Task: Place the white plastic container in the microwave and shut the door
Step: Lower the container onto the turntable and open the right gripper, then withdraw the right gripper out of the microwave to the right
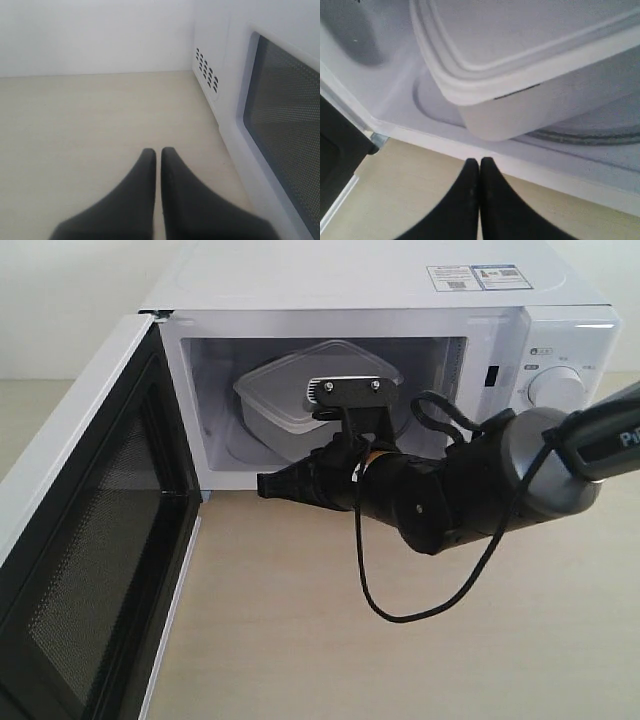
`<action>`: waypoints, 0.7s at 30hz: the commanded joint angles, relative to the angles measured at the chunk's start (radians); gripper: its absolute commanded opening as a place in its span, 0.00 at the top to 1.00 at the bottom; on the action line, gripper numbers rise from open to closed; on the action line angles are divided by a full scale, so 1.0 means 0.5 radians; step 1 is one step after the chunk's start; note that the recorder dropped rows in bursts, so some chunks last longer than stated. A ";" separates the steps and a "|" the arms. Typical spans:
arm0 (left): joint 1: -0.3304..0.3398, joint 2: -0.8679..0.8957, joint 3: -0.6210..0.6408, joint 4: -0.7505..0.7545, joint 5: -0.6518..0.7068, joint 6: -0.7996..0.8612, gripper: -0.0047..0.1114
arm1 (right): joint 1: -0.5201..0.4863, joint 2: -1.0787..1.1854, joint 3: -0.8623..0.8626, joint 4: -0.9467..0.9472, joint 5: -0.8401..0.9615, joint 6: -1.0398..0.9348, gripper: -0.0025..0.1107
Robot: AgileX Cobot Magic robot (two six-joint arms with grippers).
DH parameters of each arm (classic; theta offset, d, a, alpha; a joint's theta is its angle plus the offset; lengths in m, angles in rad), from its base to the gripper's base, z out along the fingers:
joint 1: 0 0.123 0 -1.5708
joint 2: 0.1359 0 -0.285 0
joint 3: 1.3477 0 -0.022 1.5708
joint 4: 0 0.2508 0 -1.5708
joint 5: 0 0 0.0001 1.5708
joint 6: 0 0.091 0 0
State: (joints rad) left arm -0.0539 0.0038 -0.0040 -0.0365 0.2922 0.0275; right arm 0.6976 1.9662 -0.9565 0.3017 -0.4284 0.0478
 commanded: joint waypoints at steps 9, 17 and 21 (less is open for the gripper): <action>0.005 -0.008 0.008 -0.003 -0.001 -0.016 0.92 | -0.005 0.201 -0.232 0.014 -0.237 -0.051 0.98; 0.005 -0.008 0.008 -0.003 -0.001 -0.016 0.92 | -0.005 0.210 -0.303 0.099 -0.207 -0.096 0.98; 0.005 -0.008 0.008 -0.003 -0.001 -0.016 0.92 | -0.005 0.210 -0.303 0.099 -0.103 -0.109 0.98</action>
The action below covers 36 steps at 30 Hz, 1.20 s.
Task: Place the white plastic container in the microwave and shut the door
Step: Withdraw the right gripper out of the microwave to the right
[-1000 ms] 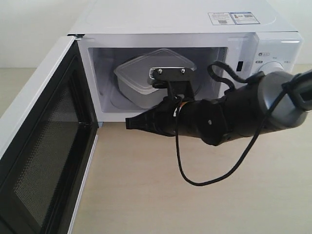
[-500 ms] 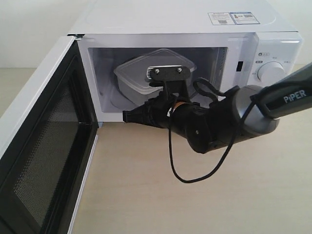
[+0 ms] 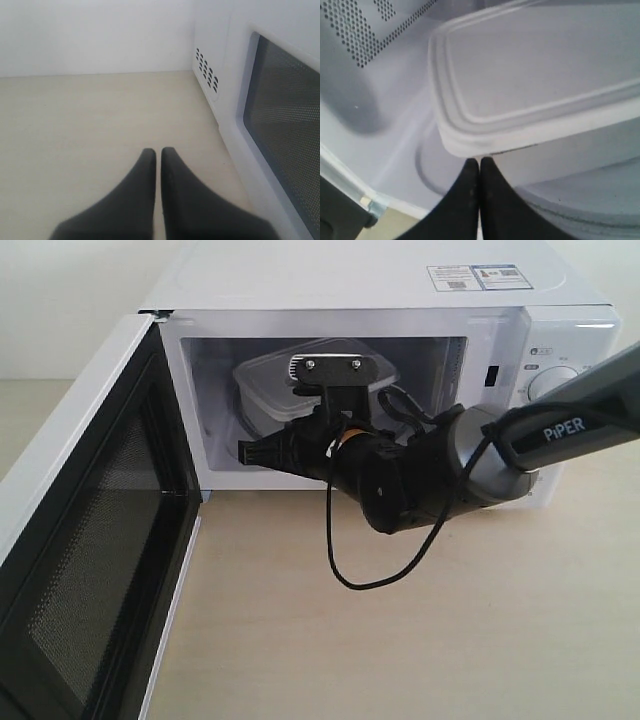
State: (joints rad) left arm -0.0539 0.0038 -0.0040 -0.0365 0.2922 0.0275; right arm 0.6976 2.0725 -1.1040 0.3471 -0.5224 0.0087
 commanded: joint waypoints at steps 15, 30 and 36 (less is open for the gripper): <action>0.005 -0.008 0.008 -0.003 -0.001 -0.016 0.92 | -0.001 -0.642 0.674 -0.019 0.160 -0.221 0.98; 0.005 -0.008 0.008 -0.003 -0.001 -0.016 0.92 | -0.005 -1.721 1.743 1.338 -0.408 -1.228 0.98; 0.005 -0.008 0.008 -0.003 -0.001 -0.016 0.92 | -0.005 -1.955 1.743 1.767 -0.597 -1.564 0.98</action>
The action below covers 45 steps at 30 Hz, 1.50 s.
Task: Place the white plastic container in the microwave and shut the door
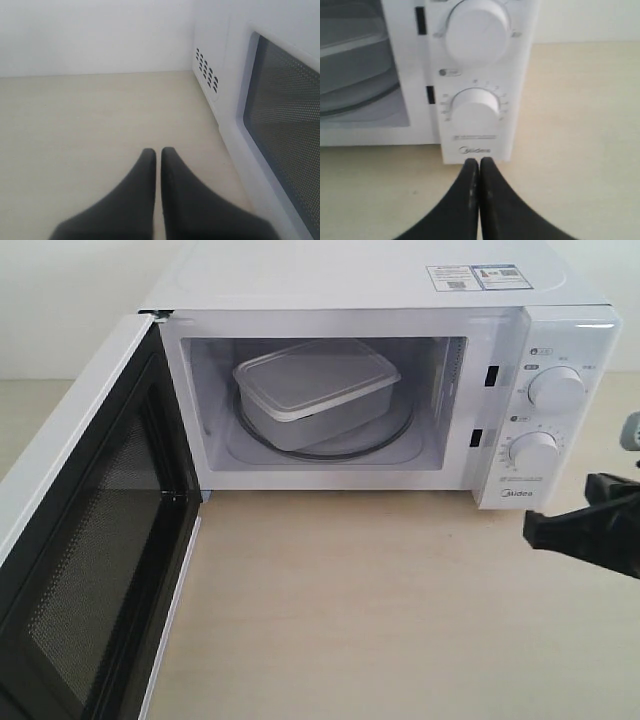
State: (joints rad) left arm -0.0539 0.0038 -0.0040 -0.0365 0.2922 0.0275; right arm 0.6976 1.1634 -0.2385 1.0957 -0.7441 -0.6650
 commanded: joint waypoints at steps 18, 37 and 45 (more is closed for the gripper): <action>0.005 -0.008 0.008 -0.003 -0.001 -0.016 0.92 | -0.005 -0.901 0.012 0.773 -0.227 -1.043 0.98; 0.005 -0.008 0.008 -0.002 -0.125 -0.016 0.92 | -0.005 -0.946 0.012 0.773 -0.231 -1.043 0.98; 0.005 -0.008 0.008 -0.002 -0.945 -0.070 0.92 | -0.005 -0.946 0.012 0.773 -0.231 -1.043 0.98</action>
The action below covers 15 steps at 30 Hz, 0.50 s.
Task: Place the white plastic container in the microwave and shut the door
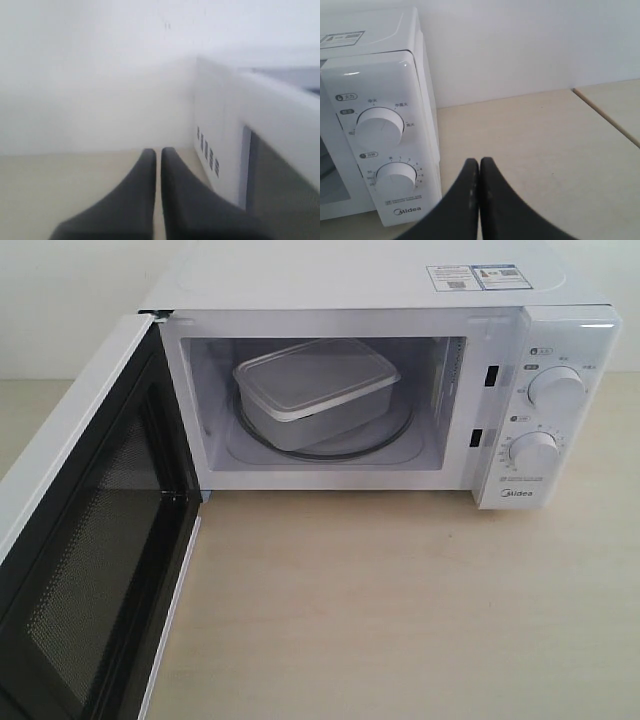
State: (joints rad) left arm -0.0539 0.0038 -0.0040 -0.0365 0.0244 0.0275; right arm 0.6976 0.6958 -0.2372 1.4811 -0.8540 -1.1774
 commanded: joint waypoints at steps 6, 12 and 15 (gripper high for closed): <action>0.005 -0.008 -0.123 -0.002 -0.494 -0.242 0.92 | -0.005 -0.011 0.010 0.007 -0.011 -0.018 0.98; 0.005 -0.008 -0.490 0.023 -0.322 -0.210 0.92 | -0.005 -0.011 0.010 0.007 -0.011 -0.018 0.98; 0.005 0.043 -0.714 0.056 -0.021 -0.161 0.92 | -0.005 -0.011 0.010 0.007 -0.011 -0.018 0.98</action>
State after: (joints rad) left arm -0.0539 0.0019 -0.2772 -0.0234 -0.1118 -0.0746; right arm 0.6976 0.6940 -0.2372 1.4831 -0.8557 -1.1774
